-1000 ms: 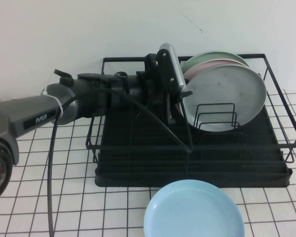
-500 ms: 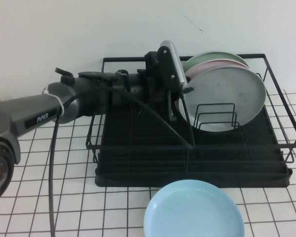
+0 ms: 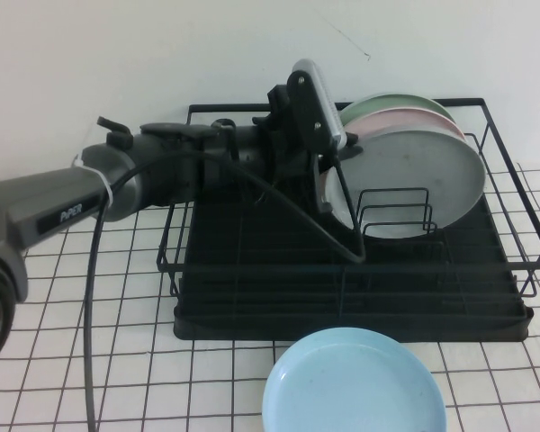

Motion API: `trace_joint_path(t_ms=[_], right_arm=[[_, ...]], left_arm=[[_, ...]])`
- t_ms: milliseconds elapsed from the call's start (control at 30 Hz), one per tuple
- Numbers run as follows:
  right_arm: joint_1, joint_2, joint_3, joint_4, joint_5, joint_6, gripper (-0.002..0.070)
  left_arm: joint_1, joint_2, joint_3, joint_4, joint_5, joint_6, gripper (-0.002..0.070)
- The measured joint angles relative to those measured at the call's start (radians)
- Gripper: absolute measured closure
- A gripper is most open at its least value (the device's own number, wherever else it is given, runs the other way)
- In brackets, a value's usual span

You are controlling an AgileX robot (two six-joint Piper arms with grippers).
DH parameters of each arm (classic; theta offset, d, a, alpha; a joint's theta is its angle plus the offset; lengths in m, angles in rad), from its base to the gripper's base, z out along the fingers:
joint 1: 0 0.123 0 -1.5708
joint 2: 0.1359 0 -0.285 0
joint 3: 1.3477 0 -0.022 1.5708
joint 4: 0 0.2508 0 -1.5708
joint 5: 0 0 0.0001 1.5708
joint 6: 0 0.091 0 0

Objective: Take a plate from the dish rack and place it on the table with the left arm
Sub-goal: Grasp the plate from the shelf, then place the plate from the table

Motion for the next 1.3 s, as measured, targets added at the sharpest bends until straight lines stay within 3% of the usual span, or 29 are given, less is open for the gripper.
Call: trace_joint_path(t_ms=[467,967,1167,1300], right_arm=[[0.0,0.0,0.0,0.0,0.0,0.0,0.0679],[0.0,0.0,0.0,0.0,0.0,0.0,0.0679],[0.0,0.0,0.0,0.0,0.0,0.0,0.0679],[0.0,0.0,0.0,0.0,0.0,0.0,0.0679]], left_arm=[[-0.002,-0.188,0.0,0.033,-0.022,-0.114,0.0652],[-0.002,-0.306,0.0,0.031,-0.195,-0.318,0.0672],[-0.002,-0.325,0.0,0.04,-0.3,-0.502,0.0672],[-0.002,-0.36,0.0,0.151,-0.308,-0.696,0.0671]])
